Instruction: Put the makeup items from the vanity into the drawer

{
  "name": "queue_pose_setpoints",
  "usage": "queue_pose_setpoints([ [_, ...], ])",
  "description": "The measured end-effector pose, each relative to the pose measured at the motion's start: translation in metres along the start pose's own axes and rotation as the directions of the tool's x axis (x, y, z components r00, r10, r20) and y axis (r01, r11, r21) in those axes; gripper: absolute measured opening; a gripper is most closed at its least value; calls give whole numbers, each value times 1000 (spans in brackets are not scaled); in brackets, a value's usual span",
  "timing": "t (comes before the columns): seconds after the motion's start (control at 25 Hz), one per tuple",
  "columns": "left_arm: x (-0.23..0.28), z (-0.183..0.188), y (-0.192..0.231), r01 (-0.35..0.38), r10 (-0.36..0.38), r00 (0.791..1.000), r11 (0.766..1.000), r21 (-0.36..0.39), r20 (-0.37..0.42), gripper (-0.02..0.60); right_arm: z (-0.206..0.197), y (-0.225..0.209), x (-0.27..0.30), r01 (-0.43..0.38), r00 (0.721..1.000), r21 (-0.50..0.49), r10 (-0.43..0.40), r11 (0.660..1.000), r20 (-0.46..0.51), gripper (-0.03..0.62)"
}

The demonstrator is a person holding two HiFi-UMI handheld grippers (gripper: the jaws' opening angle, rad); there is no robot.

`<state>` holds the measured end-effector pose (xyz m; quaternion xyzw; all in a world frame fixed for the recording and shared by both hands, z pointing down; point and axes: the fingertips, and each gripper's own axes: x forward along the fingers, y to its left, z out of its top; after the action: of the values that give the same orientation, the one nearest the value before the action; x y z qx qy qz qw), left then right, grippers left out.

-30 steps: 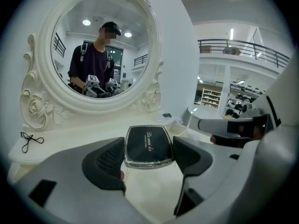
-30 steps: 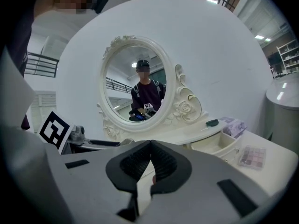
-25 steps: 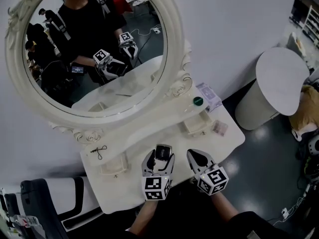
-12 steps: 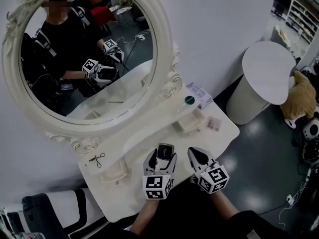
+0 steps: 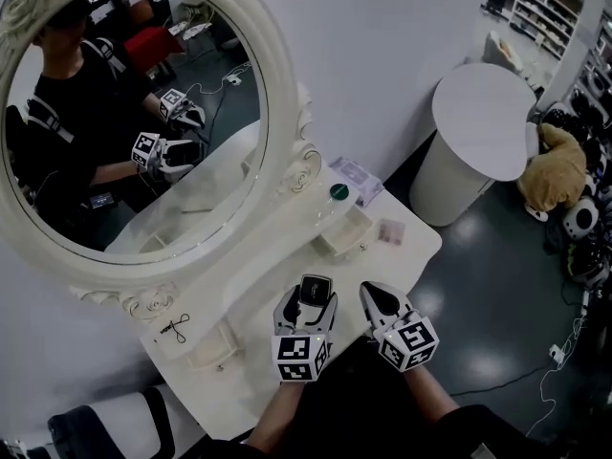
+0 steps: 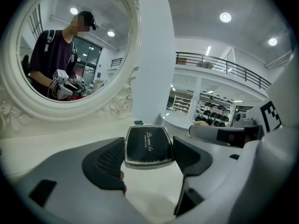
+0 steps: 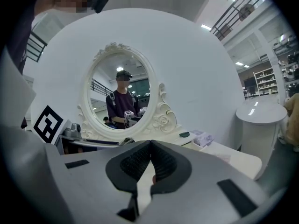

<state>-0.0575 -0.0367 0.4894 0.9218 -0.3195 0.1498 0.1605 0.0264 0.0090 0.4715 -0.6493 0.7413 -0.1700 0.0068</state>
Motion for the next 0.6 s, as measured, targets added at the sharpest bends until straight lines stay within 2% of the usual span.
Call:
queue_pose_setpoints([
  [0.24, 32, 1, -3, -2, 1, 1000, 1000, -13, -24, 328, 5, -29, 16, -3, 1000, -2, 3, 1000, -14, 23],
  [0.6, 78, 7, -7, -58, 56, 996, 998, -34, -64, 328, 10, -80, 43, -51, 997, 21, 52, 998, -53, 23],
])
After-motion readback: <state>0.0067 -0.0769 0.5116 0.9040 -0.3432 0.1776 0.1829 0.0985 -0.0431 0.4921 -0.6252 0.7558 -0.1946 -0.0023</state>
